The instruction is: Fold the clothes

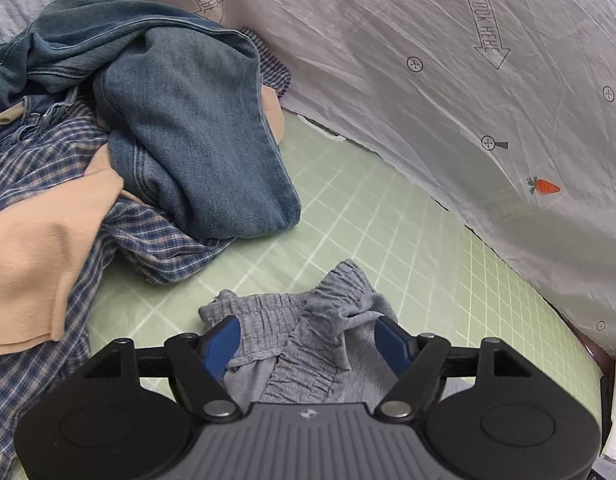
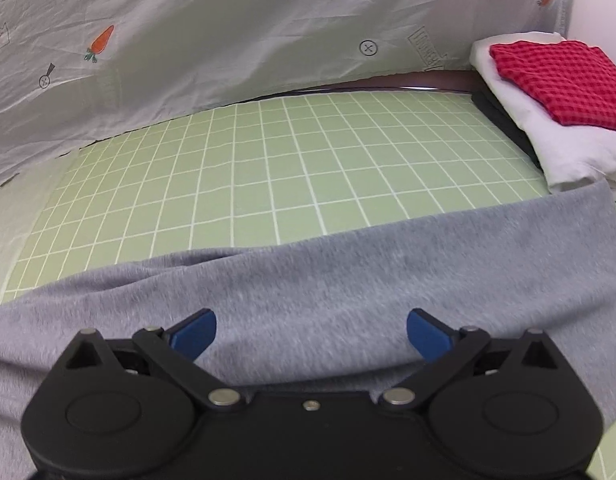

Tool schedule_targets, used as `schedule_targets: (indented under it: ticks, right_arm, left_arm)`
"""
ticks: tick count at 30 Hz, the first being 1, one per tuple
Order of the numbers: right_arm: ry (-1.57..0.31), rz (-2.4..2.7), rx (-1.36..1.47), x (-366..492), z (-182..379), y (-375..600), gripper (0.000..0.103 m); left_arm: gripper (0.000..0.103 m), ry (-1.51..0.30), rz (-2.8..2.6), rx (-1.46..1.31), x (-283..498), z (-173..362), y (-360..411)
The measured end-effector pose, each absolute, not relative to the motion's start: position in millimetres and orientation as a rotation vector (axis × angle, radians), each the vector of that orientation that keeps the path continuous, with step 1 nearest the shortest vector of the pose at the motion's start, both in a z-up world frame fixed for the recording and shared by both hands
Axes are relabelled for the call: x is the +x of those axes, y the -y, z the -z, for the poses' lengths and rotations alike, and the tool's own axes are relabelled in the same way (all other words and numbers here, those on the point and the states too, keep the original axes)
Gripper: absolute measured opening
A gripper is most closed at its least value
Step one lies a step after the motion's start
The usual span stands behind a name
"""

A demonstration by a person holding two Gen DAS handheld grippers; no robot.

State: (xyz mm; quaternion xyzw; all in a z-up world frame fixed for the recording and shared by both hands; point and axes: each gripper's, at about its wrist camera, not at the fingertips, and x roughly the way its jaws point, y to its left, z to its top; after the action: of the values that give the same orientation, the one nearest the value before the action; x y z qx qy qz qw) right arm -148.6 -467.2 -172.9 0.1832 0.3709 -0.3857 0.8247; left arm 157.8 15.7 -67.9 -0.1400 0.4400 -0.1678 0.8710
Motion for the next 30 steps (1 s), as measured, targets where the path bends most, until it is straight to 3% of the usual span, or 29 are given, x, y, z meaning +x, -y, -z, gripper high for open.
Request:
schedule_targets:
  ticks: [9,21,30]
  right_arm:
    - [-0.893,0.649,0.322,-99,196,485,0.100]
    - [-0.882,0.763,0.313,-65,197,522,0.100]
    - [-0.846,0.722,0.390,-100,185,471,0.100]
  left_arm:
    - [0.079,-1.042,0.336,-0.262,136,98,-19]
    - [0.079,-1.112,0.317,-0.213,142,111,5]
    - [0.085,-1.116,0.327,-0.242,131,112,1]
